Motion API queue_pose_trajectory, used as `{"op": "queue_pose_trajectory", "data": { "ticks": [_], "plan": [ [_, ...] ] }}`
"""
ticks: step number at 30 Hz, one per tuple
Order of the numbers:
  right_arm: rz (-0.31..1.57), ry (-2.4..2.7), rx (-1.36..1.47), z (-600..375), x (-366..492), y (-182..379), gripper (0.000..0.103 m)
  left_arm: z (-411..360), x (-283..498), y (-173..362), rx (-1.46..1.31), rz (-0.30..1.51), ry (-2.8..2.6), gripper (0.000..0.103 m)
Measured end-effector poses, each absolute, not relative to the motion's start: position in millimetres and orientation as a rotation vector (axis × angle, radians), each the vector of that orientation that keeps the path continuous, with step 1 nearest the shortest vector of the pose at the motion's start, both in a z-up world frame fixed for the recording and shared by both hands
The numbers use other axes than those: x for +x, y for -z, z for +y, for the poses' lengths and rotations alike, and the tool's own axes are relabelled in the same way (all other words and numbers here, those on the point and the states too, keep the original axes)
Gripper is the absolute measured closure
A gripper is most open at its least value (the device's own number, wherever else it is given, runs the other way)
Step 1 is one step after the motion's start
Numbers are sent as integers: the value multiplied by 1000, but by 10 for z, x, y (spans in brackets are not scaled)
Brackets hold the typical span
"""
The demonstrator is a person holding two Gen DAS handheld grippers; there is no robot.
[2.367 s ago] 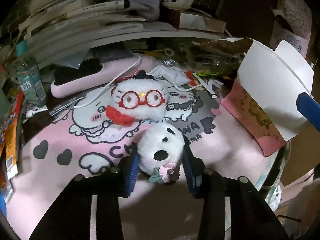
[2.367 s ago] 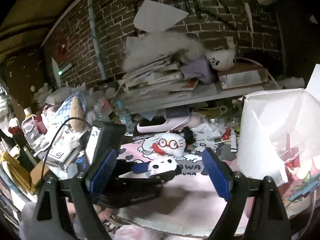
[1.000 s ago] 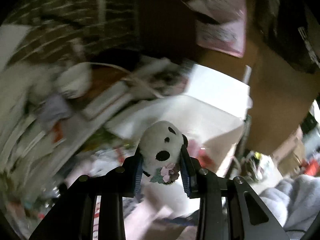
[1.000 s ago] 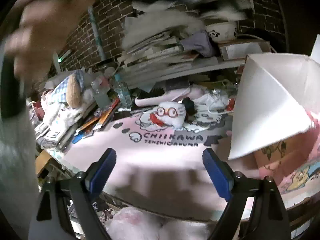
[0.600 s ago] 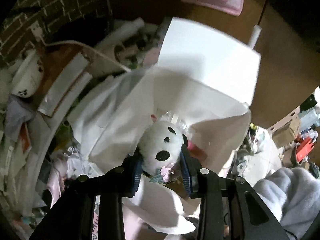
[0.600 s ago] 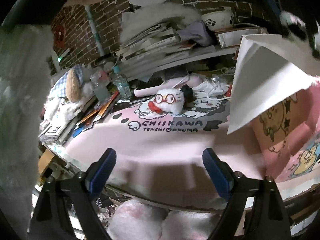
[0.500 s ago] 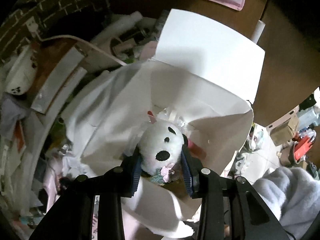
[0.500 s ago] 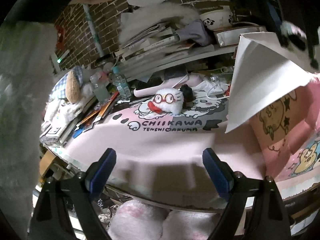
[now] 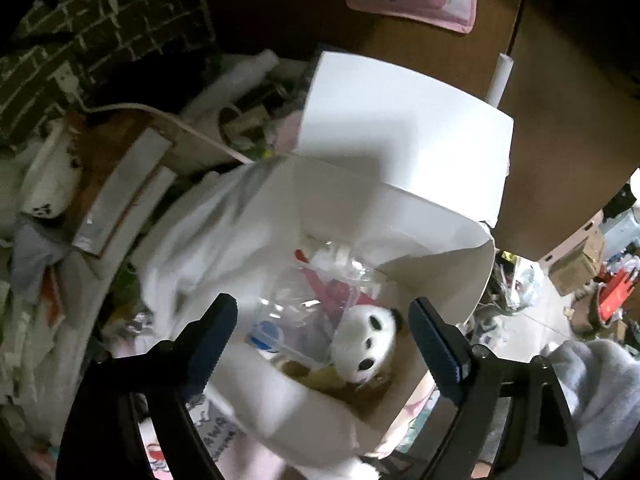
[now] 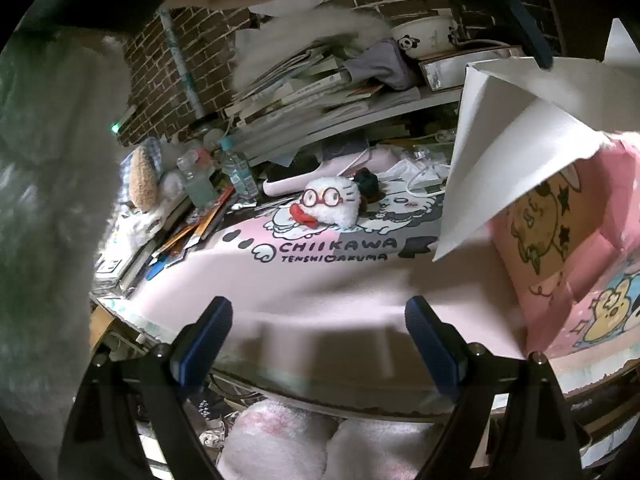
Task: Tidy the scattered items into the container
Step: 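Carry the panda plush into the box and open the left gripper, then withdraw the open left gripper from the box over the desk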
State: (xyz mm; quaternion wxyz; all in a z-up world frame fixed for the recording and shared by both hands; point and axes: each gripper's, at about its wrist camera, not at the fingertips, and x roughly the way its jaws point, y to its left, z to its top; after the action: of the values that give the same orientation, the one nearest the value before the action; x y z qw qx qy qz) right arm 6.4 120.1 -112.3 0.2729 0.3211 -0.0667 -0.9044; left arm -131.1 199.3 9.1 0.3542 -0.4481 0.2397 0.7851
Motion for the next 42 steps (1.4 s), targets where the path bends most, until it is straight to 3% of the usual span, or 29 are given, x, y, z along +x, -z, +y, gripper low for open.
{"op": "queue_pose_trajectory", "data": {
  "ticks": [5,10,15,18,22,35,42],
  "plan": [
    [-171,2435,867,1179,54,1123,16,1627,-1202,-303,-1067,614,-2136,16],
    [-140,2433,872,1088,56,1126,16,950,-1134,-467,-992,570,-2305,9],
    [-63,2453,858,894,32,1095,16,52,-950,-501,-946,365,-2558,9],
    [-3,2463,858,748,-14,1092,16,-450,-654,-506,-849,206,-2731,0],
    [81,2480,875,561,-57,1128,16,-914,-310,-393,-814,97,-2899,0],
    [254,2613,971,34,-482,1079,16,-1570,175,116,-933,-150,-3012,0],
    [187,2688,1055,-31,-861,997,16,-1611,225,368,-976,-231,-2955,0]
  ]
}}
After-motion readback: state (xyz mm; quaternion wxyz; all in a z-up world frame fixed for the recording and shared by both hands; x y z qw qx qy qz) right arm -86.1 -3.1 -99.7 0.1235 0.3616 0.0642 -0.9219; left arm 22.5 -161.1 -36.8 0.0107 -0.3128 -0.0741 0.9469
